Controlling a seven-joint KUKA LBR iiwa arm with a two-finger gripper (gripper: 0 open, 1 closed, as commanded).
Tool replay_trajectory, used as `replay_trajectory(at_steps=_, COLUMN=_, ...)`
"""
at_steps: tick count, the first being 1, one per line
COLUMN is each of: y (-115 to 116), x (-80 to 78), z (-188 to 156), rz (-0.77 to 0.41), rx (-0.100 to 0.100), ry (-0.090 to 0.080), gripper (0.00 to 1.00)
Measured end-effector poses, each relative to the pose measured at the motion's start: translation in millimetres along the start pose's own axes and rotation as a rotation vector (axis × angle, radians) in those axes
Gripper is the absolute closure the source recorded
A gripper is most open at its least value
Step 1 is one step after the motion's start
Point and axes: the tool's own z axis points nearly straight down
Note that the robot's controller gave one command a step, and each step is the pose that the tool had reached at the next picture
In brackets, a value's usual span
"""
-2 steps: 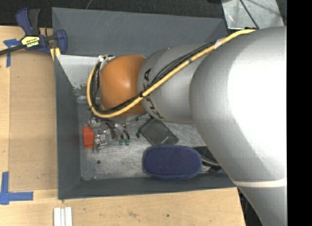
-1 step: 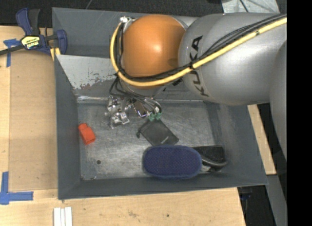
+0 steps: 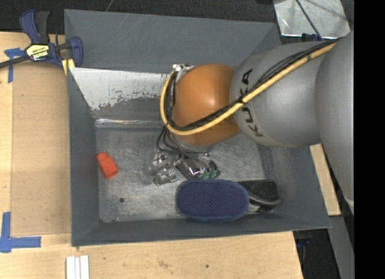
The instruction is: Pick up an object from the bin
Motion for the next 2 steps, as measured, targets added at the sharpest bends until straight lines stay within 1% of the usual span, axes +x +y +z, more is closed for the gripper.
replay_trajectory(at_steps=1, y=8, x=38.9, z=-26, rz=0.45, rx=-0.003, ry=-0.008, gripper=1.0)
replay_trajectory(at_steps=2, y=-67, x=53.2, z=-25, rz=0.529, rx=0.0, ry=-0.007, gripper=1.0)
